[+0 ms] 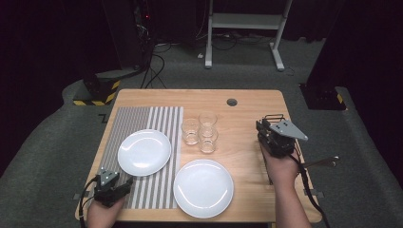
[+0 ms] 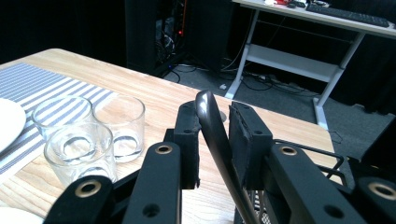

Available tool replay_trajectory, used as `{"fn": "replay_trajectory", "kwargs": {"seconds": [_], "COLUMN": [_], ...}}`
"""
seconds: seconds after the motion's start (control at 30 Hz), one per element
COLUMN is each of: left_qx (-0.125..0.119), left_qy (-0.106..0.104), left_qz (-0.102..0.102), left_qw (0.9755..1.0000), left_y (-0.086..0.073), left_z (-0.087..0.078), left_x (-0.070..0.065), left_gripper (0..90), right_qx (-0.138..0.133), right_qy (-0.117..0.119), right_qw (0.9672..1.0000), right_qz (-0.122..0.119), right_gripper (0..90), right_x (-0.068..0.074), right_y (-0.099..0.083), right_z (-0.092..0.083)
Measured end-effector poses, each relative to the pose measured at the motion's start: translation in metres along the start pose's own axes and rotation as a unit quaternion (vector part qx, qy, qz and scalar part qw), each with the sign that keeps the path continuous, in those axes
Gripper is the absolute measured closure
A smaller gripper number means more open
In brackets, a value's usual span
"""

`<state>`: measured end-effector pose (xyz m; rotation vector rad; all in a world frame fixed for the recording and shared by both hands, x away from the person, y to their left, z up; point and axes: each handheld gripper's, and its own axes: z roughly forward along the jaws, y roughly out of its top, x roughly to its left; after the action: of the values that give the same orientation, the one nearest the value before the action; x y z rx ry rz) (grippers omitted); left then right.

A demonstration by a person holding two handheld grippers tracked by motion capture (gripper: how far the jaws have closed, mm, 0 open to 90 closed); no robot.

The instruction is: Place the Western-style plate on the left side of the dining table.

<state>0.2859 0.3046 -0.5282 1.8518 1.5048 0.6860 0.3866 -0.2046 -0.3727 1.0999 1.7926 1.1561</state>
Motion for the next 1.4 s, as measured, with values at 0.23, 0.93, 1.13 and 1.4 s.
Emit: {"fn": "replay_trajectory", "kwargs": {"seconds": [0.23, 0.93, 1.13, 1.4], "left_qx": [-0.001, -0.004, -0.004, -0.003], "left_qy": [-0.001, -0.003, -0.005, -0.003], "left_qz": [-0.001, -0.013, -0.01, -0.006], "left_qw": [1.0, 0.9999, 0.9999, 1.0], "left_y": [0.0, 0.0, 0.0, 0.0], "left_z": [0.0, 0.0, 0.0, 0.0], "left_x": [0.0, 0.002, 0.002, 0.001], "left_gripper": [41.3, 44.1, 43.3, 42.1], "right_qx": [0.004, -0.04, -0.047, -0.064], "right_qy": [-0.007, -0.028, -0.049, -0.061], "right_qw": [1.0, 0.9988, 0.9975, 0.9959], "right_qz": [-0.005, -0.005, 0.02, 0.017], "right_gripper": [74.5, 82.7, 82.9, 83.1], "right_x": [-0.001, -0.016, -0.031, -0.025], "right_y": [0.003, 0.011, 0.009, 0.004], "right_z": [-0.002, -0.014, -0.02, -0.02]}}
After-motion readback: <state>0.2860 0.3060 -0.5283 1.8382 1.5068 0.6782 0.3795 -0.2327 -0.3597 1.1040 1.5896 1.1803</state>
